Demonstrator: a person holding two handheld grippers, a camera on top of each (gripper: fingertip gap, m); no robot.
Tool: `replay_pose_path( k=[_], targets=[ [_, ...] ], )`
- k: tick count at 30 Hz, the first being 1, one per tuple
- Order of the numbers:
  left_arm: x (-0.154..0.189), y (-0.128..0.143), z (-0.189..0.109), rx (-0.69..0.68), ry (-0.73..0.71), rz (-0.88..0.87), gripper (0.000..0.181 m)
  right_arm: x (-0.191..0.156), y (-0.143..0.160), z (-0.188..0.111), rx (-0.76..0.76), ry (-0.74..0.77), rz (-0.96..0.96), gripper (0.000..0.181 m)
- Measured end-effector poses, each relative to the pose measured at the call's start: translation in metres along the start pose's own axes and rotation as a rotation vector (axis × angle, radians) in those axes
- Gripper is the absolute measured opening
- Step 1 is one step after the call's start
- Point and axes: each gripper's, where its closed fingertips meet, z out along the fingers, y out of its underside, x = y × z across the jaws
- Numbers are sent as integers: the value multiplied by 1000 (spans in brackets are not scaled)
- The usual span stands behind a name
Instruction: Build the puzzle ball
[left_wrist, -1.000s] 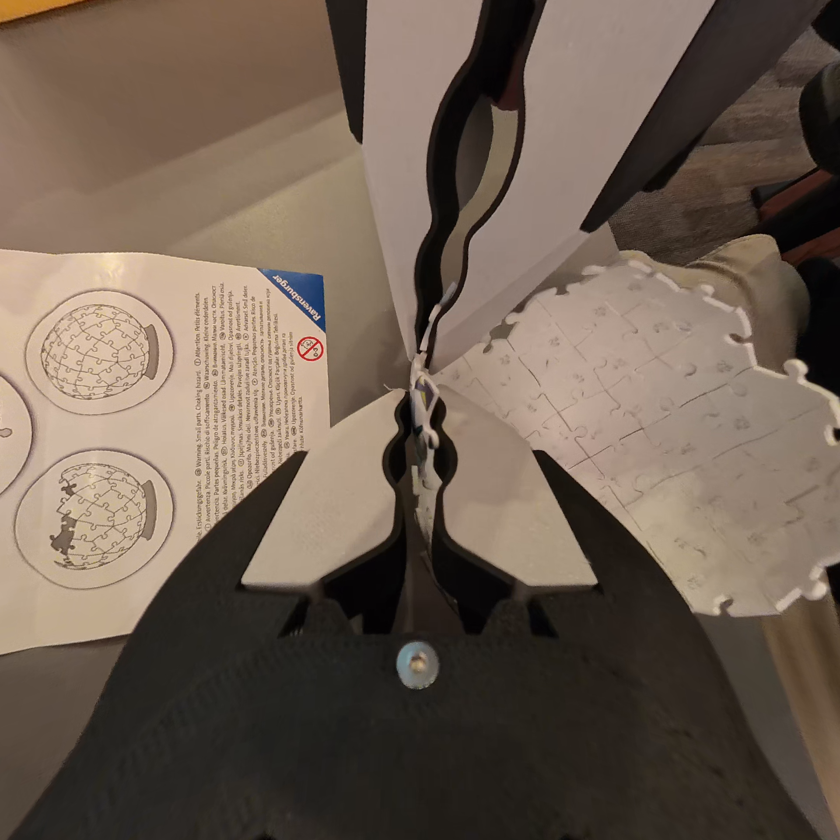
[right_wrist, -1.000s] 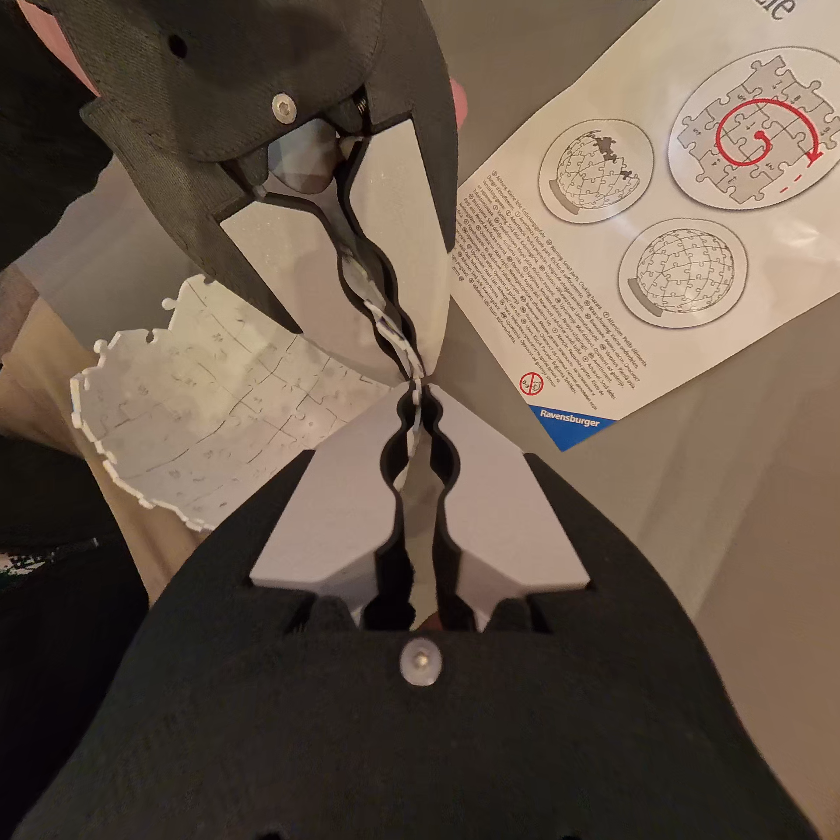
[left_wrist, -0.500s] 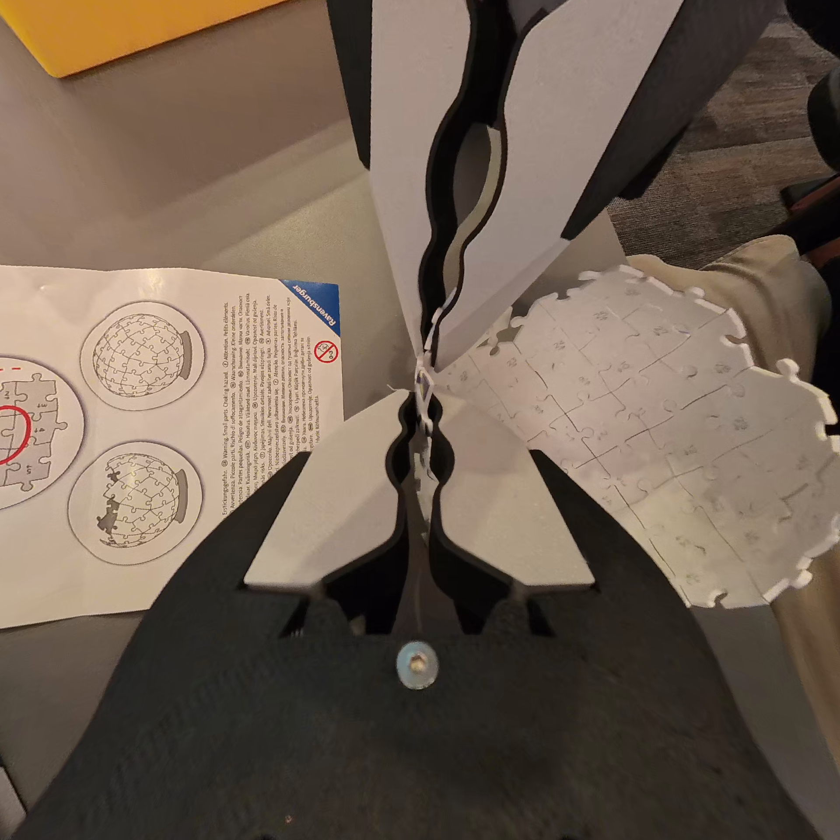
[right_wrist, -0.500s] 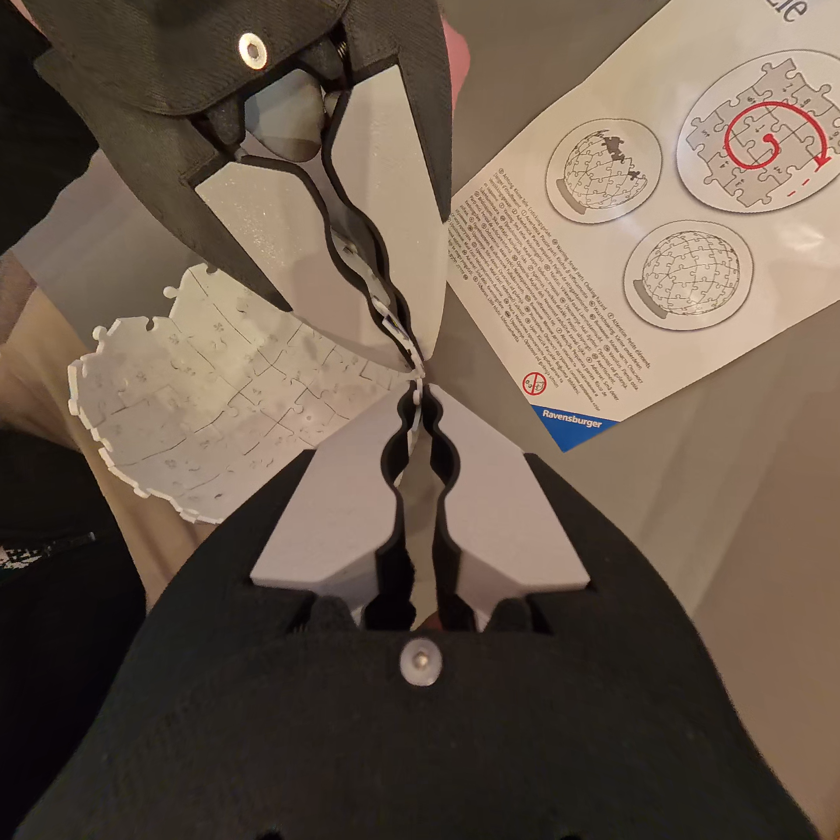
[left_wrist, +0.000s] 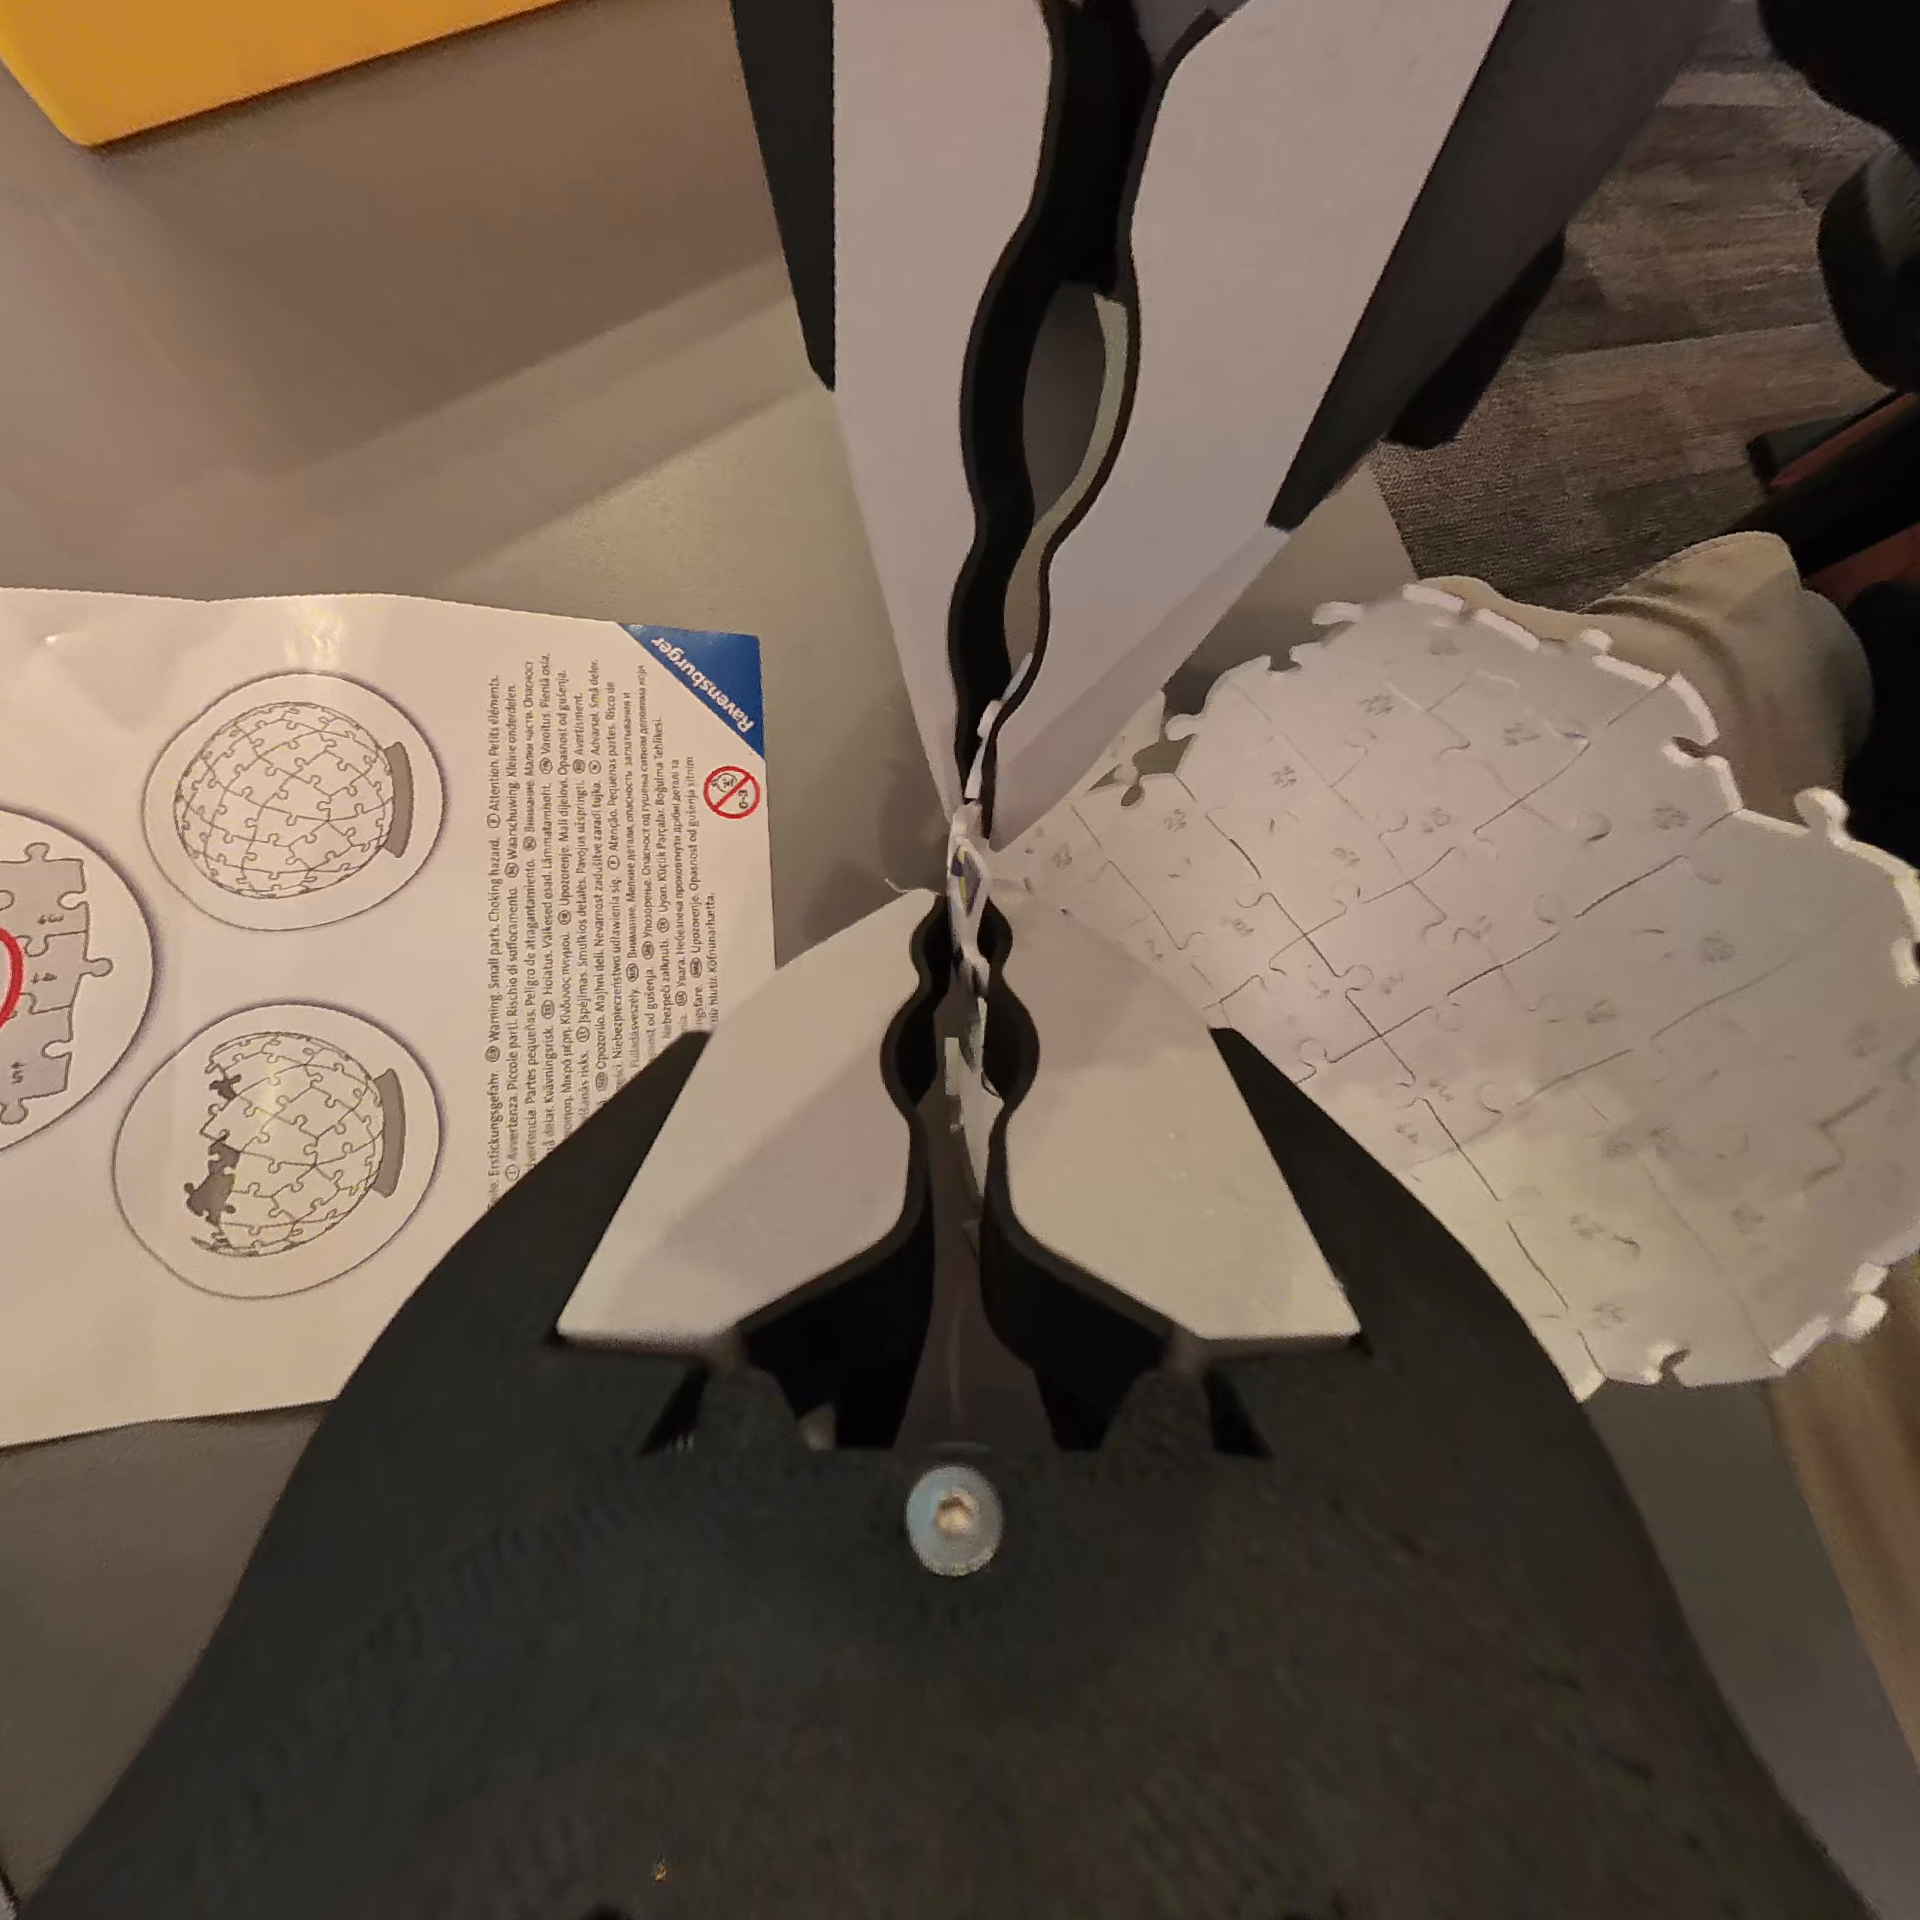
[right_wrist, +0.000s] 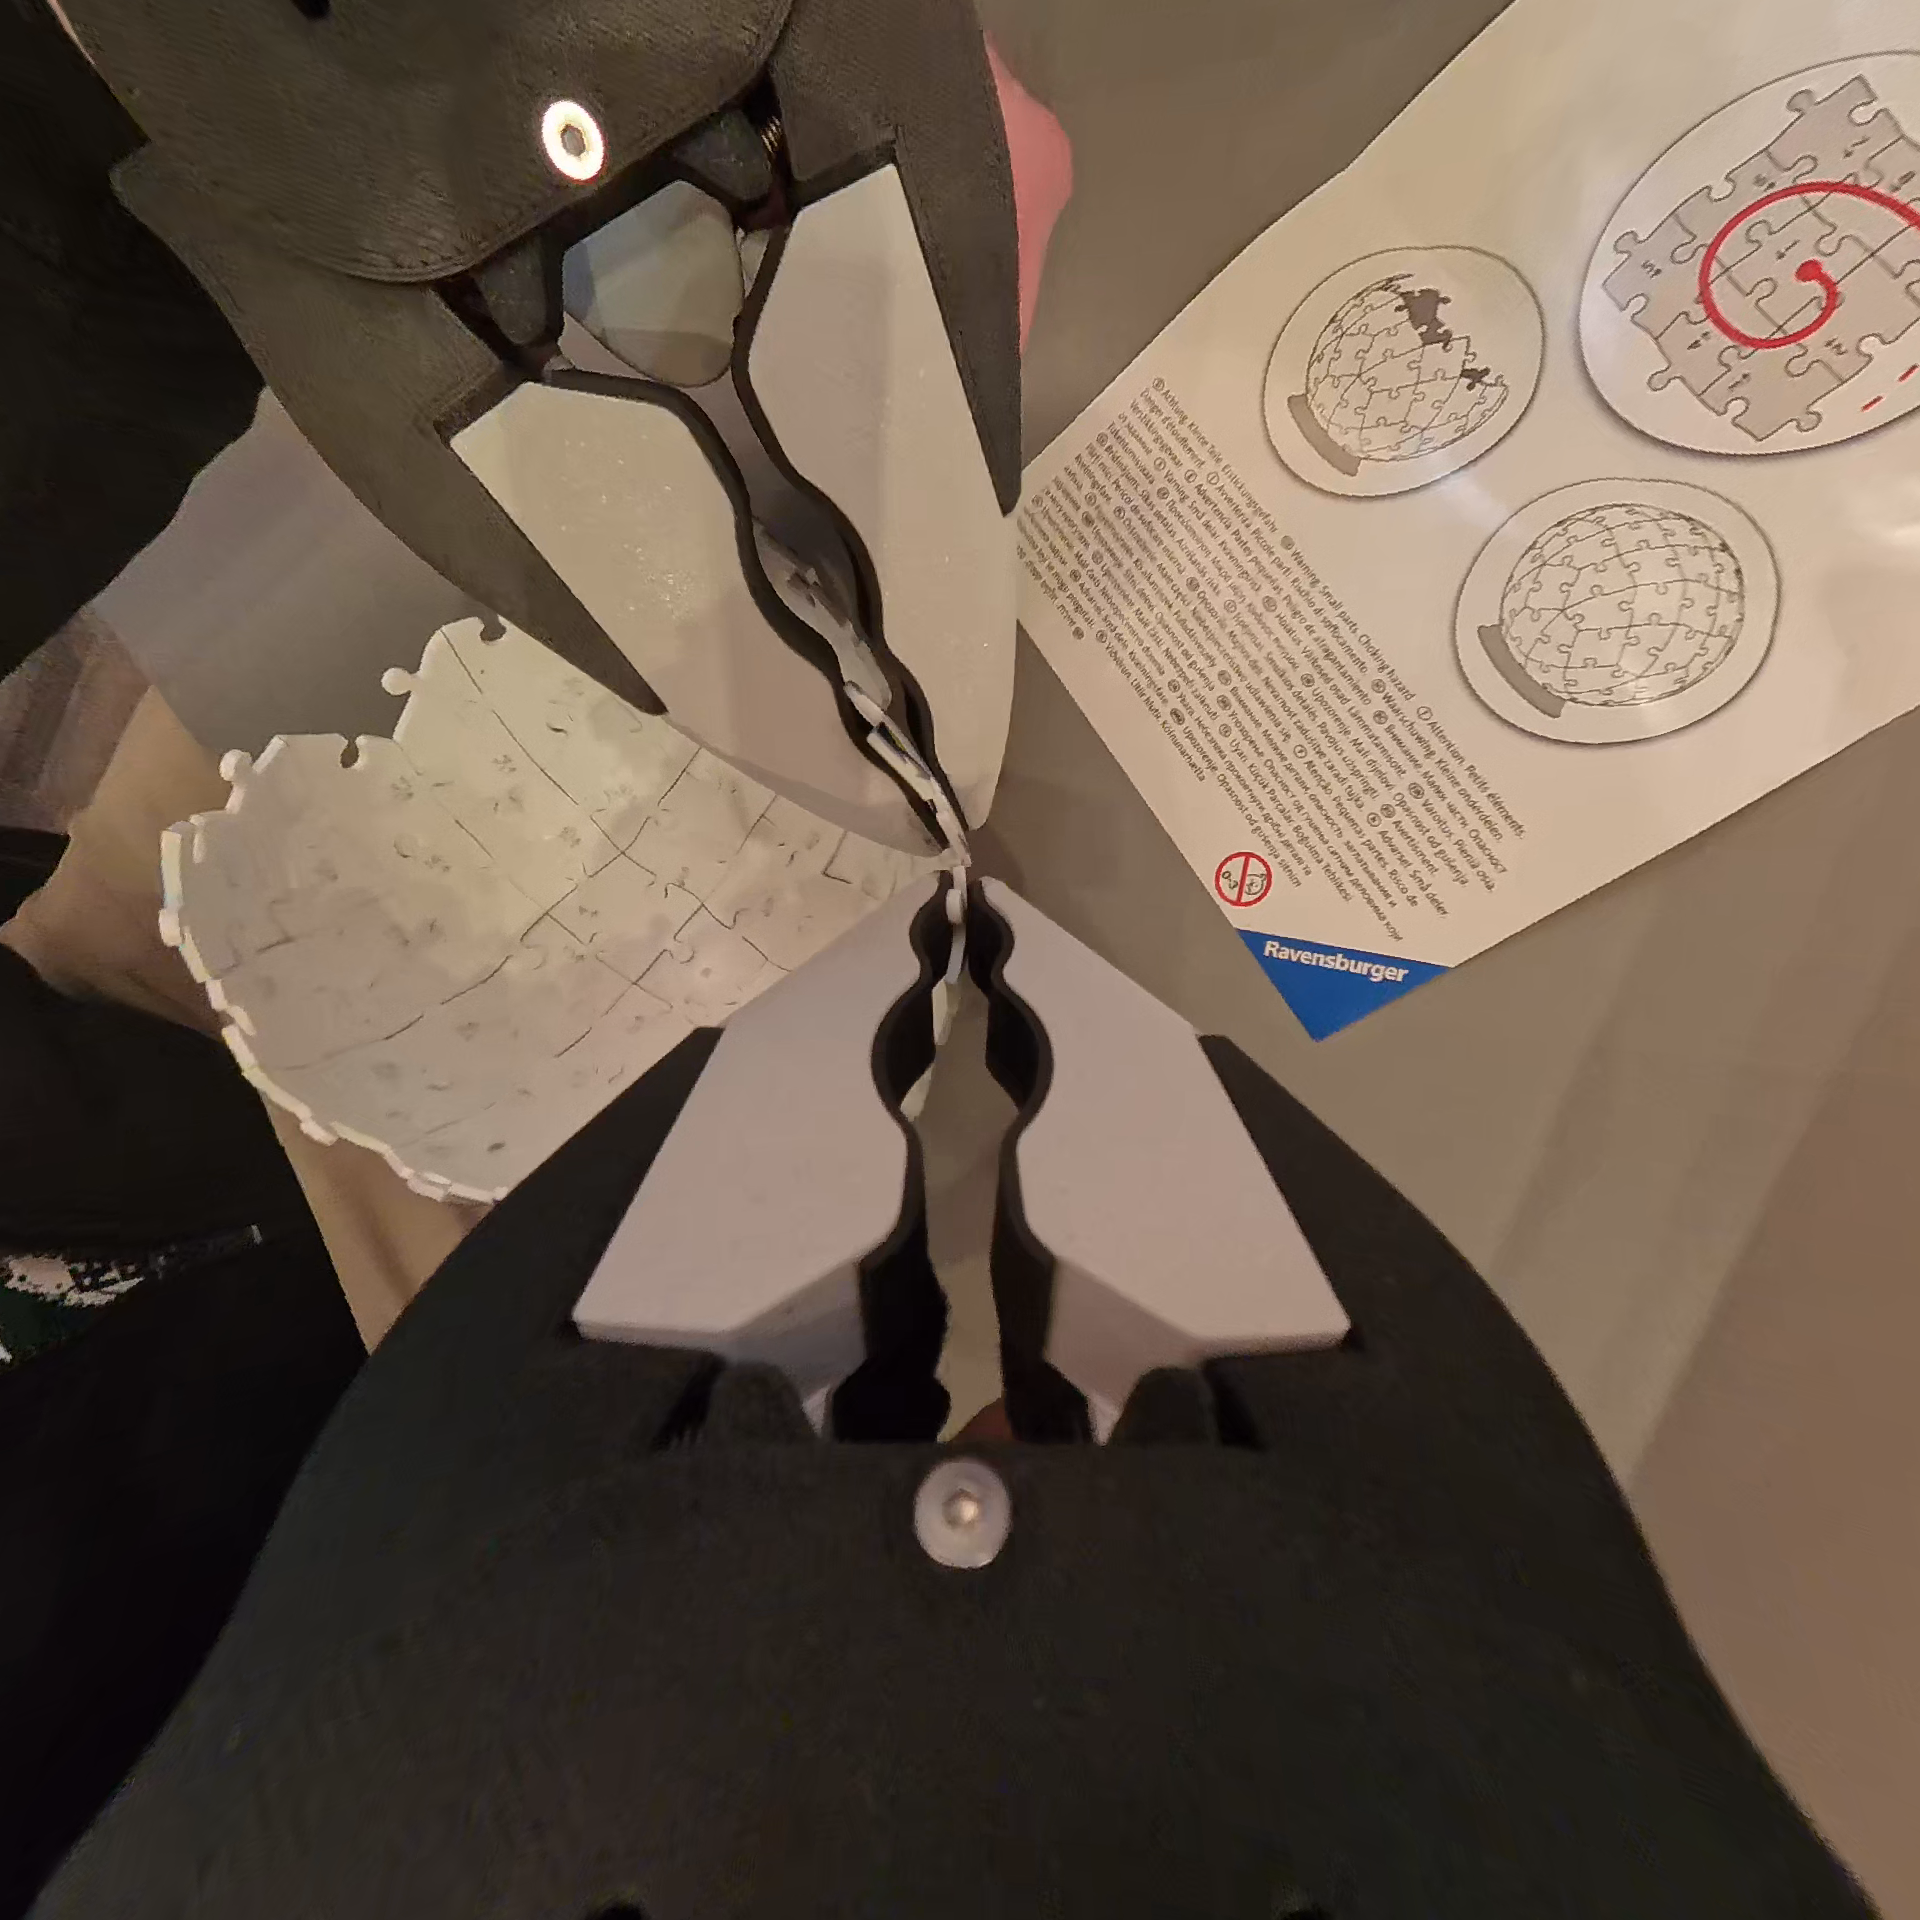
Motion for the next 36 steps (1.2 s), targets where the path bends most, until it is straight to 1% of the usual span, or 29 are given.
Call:
replay_pose_path(
  k=[3, 6, 10, 15, 19, 32, 34, 36],
  targets=[
    [2, 0, -1, -8, -4, 3, 3, -1, 0, -1, -9, 9, -20, 0],
    [-2, 2, -2, -12, -28, -16, 3, 1, -2, -4, 0, 37, -23, 16],
    [-3, 2, -4, 14, -38, -38, 3, -1, 7, -5, -44, 41, -31, 17],
    [-1, 1, -6, 29, -55, -45, 3, -3, 17, 1, -66, 2, 1, 15],
    [-1, 1, -7, 33, -70, -53, 3, -5, 17, 7, -51, -38, 38, 1],
    [0, 3, -7, 46, -85, -69, 3, -5, 16, 8, -35, -22, 52, 1],
    [-1, 2, -8, 50, -93, -74, 3, -3, 15, 6, -26, -4, 56, 8],
    [1, 2, -9, 58, -103, -72, 3, -2, 13, 3, -10, -3, 67, 25]
  ],
)
